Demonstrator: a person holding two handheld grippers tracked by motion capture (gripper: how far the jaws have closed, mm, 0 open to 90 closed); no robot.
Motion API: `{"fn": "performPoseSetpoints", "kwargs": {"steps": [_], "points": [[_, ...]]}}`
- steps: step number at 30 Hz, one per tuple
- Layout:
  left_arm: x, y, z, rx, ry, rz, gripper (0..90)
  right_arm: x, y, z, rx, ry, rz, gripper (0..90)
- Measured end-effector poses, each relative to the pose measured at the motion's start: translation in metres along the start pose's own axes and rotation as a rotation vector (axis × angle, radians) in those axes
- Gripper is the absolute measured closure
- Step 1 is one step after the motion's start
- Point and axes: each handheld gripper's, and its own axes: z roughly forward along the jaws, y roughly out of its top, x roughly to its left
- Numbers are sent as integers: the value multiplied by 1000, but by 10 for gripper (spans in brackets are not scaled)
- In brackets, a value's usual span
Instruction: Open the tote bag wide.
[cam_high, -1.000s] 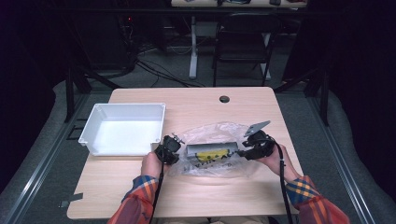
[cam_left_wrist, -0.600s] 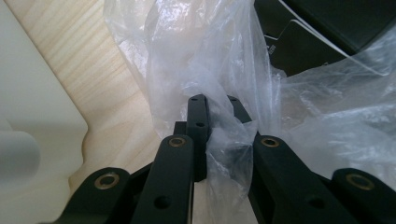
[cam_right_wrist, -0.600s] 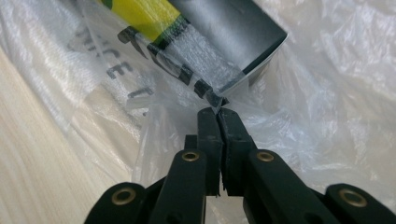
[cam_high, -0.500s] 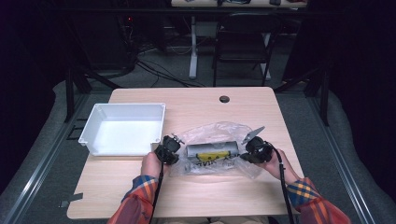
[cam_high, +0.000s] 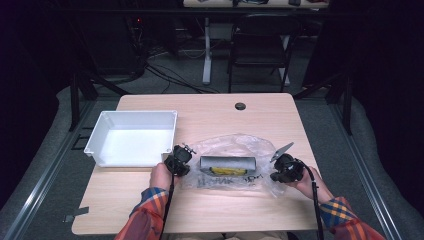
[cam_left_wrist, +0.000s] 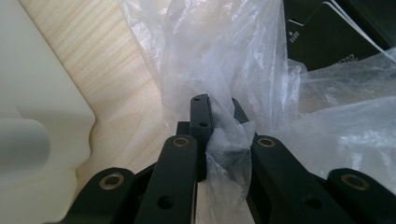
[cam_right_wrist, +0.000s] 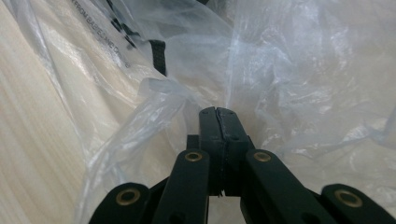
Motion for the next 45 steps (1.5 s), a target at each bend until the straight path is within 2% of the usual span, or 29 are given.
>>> {"fn": "performPoseSetpoints", "kwargs": {"steps": [3,5,6,9,11,16,19,20,21,23,24,28,31,32,33,37,43,45], "points": [[-1,2,-3,-8,1,-6,814,1,1,-3,-21,-6,-1,898],[0,2,-7,-17,5,-13,722,3,4,-6,-46,0,-10,878],[0,2,-11,-30,-3,-22,703,4,6,-9,-50,-5,-12,864],[-1,4,-25,-75,19,-35,565,4,10,-16,-86,8,-8,765],[-1,4,-35,-104,15,-42,545,4,11,-20,-114,19,3,720],[-2,5,-55,-154,38,-46,407,0,15,-33,-168,25,18,622],[-4,5,-66,-183,39,-38,380,1,17,-38,-196,24,33,568],[-5,4,-68,-190,29,-34,377,0,18,-40,-192,24,20,543],[-7,4,-71,-217,-7,-47,375,0,19,-41,-193,18,18,539],[-12,3,-75,-235,-69,-38,378,-1,22,-44,-219,6,27,537],[-15,3,-76,-240,-74,-29,387,-3,24,-45,-226,-4,33,531],[-30,1,-66,-211,-64,50,440,-6,32,-43,-252,-72,57,515],[-35,0,-53,-166,-65,86,495,-8,40,-35,-246,-74,65,458],[-36,-1,-49,-150,-68,94,535,-9,42,-30,-238,-91,64,446],[-37,-1,-46,-148,-74,99,552,-10,44,-26,-223,-104,63,437],[-40,-3,-37,-129,-70,123,629,-16,50,-8,-189,-89,76,434],[-45,-7,-26,-106,-70,156,781,-23,52,10,-127,-51,116,641],[-46,-8,-25,-98,-89,170,821,-23,53,14,-116,-39,114,724]]}}
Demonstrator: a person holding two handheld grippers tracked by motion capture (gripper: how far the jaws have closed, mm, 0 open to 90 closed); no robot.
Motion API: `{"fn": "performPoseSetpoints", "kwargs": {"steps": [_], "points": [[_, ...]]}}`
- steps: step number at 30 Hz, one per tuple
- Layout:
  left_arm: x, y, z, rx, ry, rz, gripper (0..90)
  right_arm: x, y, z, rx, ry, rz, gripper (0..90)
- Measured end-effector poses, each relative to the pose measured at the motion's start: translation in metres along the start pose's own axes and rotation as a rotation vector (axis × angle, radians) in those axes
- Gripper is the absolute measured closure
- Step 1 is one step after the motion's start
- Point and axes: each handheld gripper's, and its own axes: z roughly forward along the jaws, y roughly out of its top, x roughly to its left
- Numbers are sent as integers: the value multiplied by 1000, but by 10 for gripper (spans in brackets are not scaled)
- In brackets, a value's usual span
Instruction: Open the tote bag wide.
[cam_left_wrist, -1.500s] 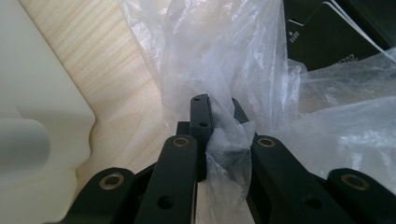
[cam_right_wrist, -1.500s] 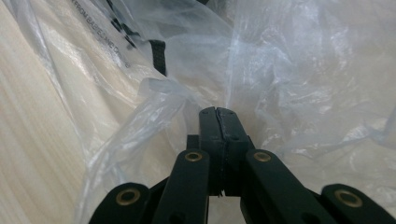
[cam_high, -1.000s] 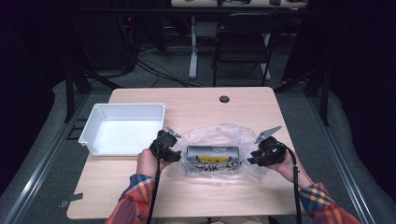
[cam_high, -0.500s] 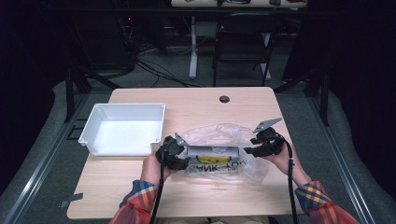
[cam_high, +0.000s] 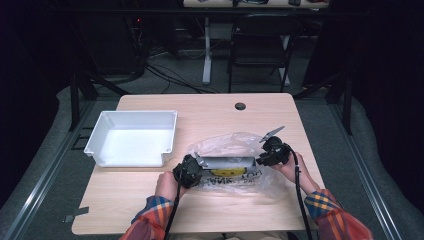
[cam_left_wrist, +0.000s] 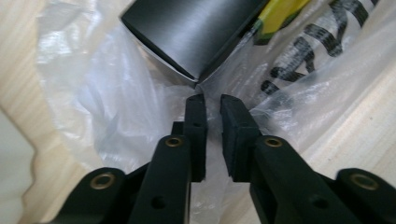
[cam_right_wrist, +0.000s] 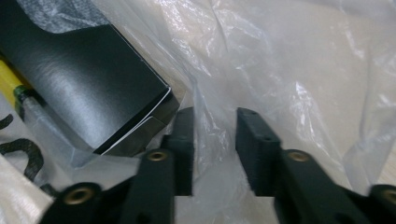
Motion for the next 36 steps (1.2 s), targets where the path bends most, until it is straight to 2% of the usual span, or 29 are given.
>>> {"fn": "performPoseSetpoints", "kwargs": {"steps": [3,5,6,7,10,12,15,17,19,22,23,26,28,31,33,36], "points": [[-2,-1,0,9,-17,24,861,0,1,5,9,-9,-6,825],[-3,-2,0,20,-35,44,868,0,1,9,-8,-23,11,865],[-4,-4,0,23,-55,55,870,-1,2,10,6,-28,1,879],[-5,-5,0,29,-66,63,872,-1,2,12,2,-38,11,889],[-8,-9,0,42,-89,94,875,-3,4,16,-2,-81,22,900],[-9,-12,1,54,-97,107,876,-4,5,16,0,-88,23,900],[-11,-13,0,60,-102,113,876,-5,7,18,-39,-116,52,900],[-10,-13,-1,48,-102,109,875,-7,8,18,-22,-114,45,900],[-9,-13,-3,31,-104,96,855,-7,7,19,-32,-92,57,880],[-7,-11,-9,-13,-85,62,701,-7,6,15,-37,-70,58,800],[-7,-10,-14,-49,-62,56,674,-7,6,13,-36,-60,47,783],[-6,-9,-19,-85,-22,34,589,-6,5,6,-46,-46,39,738],[-5,-9,-19,-95,11,20,524,-4,4,3,-55,-48,36,717],[-4,-9,-15,-95,30,11,457,-3,4,-1,-64,-50,26,697],[-5,-7,-10,-78,35,19,462,-3,4,0,-60,-52,30,691],[-8,-7,-1,-63,48,53,585,-3,5,3,-53,-50,40,696]]}}
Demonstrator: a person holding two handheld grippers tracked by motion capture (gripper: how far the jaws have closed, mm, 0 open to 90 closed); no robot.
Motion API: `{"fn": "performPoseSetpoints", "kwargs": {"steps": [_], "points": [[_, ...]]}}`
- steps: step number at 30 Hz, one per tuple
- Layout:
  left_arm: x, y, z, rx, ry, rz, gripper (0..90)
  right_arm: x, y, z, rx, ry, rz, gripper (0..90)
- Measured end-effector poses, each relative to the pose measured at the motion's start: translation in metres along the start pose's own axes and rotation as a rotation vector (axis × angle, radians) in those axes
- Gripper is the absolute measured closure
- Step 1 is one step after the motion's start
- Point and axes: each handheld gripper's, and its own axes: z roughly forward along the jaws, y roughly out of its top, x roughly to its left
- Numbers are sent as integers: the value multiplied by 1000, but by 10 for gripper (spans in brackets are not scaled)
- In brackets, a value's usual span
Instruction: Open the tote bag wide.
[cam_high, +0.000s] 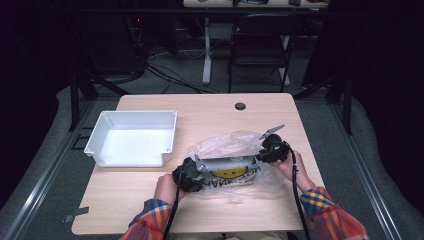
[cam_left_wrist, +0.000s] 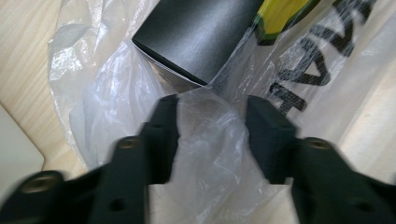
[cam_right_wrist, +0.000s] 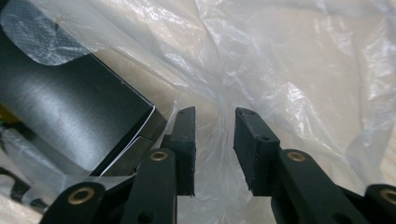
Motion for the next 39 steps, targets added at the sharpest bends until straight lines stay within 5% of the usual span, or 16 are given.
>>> {"fn": "performPoseSetpoints", "kwargs": {"steps": [3,5,17,28,32,39], "points": [[-2,-2,2,21,-4,45,787,0,0,3,14,-6,-5,741],[-3,-4,2,25,-13,76,843,0,0,3,24,-12,-10,787],[-12,-11,0,36,-129,242,883,0,-1,15,44,-76,24,896],[-15,-14,0,55,-157,295,889,-10,-2,15,29,-127,80,898],[-14,-12,-1,51,-165,275,862,-5,-3,17,27,-35,72,874],[-16,-10,0,44,-158,280,857,5,0,13,38,-18,38,882]]}}
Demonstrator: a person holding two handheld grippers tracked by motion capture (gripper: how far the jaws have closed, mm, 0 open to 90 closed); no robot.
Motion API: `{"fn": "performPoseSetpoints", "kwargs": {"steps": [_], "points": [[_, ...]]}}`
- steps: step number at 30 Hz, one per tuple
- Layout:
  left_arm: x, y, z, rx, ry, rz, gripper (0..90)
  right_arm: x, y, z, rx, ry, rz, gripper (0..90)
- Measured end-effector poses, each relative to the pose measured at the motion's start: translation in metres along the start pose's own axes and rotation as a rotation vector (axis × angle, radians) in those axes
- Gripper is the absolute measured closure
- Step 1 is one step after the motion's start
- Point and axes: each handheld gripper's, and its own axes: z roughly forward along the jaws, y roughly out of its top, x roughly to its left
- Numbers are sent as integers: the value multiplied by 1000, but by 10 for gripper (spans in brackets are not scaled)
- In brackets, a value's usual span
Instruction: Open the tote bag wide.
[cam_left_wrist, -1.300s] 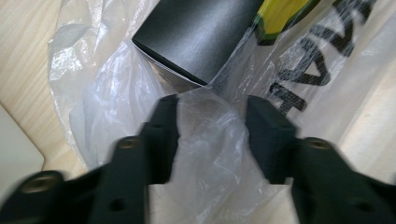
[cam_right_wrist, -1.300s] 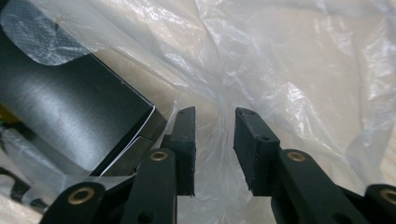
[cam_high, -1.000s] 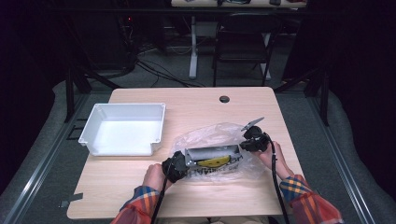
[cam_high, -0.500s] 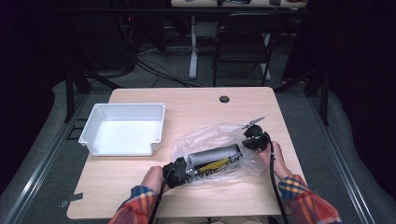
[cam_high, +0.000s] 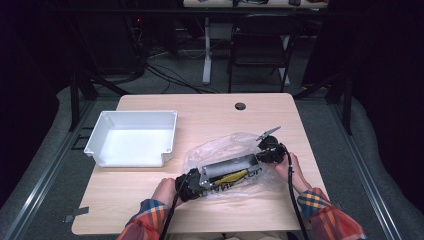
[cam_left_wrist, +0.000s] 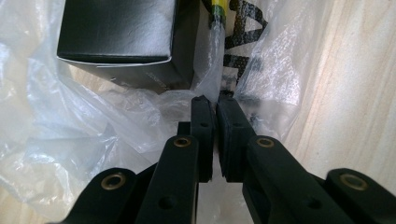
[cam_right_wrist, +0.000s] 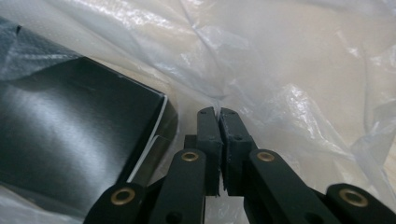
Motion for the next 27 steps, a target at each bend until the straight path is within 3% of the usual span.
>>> {"fn": "performPoseSetpoints", "kwargs": {"steps": [4,6,7,9,11,12,16,17,22,27], "points": [[0,1,-2,9,-6,2,816,-2,-1,0,-11,14,16,867],[1,1,-5,4,-8,-8,751,-1,-2,2,-59,27,44,836],[3,1,-8,-8,-11,-20,723,-3,-1,-1,-23,17,17,827],[6,1,-15,-24,-13,-51,615,-4,-1,-7,-41,25,23,748],[10,0,-22,-51,-21,-79,600,-5,-1,-9,-45,22,21,722],[13,-1,-28,-59,-32,-107,568,-6,-1,-15,-68,24,20,633],[18,0,-38,-85,-32,-143,538,-8,-1,-24,-92,27,14,552],[20,0,-42,-104,-10,-155,500,-8,-1,-31,-106,21,11,499],[26,3,-49,-129,13,-185,379,-10,-1,-43,-118,43,-10,377],[34,7,-50,-143,43,-207,331,-13,-5,-61,-132,73,-39,231]]}}
